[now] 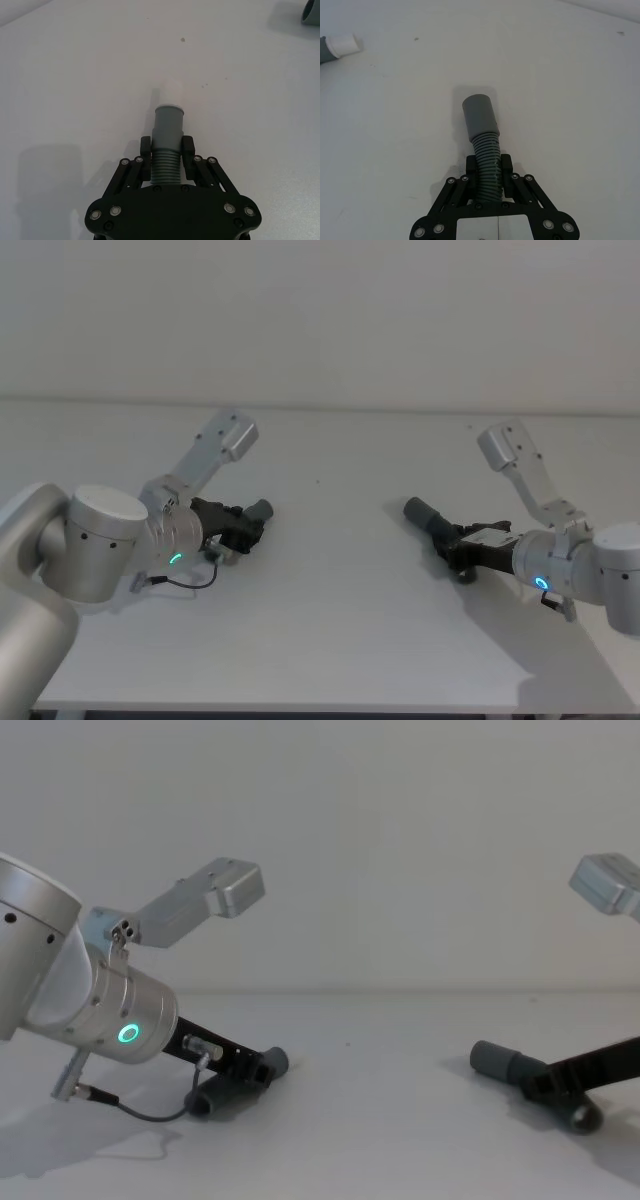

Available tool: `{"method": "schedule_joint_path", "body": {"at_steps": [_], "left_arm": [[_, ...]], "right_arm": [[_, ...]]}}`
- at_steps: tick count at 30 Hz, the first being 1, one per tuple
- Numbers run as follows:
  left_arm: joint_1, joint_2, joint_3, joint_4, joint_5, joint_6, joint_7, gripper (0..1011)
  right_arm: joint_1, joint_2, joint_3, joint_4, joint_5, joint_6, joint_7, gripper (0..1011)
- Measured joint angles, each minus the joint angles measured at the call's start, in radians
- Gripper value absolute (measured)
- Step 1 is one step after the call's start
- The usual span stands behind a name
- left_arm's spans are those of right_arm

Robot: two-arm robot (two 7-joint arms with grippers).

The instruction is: Use both hands to pick up one end of the pipe from the table, align the ends, and insert them.

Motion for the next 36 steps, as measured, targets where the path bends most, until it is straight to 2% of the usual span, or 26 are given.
{"method": "schedule_joint_path", "body": {"at_steps": [13,21,29,36], "left_arm": [[0.001,0.0,0.0,0.0,0.001,0.0,0.001,353],[0.015,-0.005,-0.004,-0.021,0.02,-0.005,0.038,352],[0.044,-0.015,-0.015,-0.073,0.053,-0.036,0.107,352],[0.064,-0.021,-0.031,-0.134,0.077,-0.061,0.159,353]], "right_arm": [[0.0,0.0,0.0,0.001,0.0,0.0,0.0,284],[-0.019,-0.001,0.011,-0.014,0.002,-0.021,-0.002,284],[-0.063,0.002,0.044,-0.056,0.03,-0.1,0.001,284],[-0.095,0.021,0.077,-0.09,0.07,-0.194,0.048,284]]}}
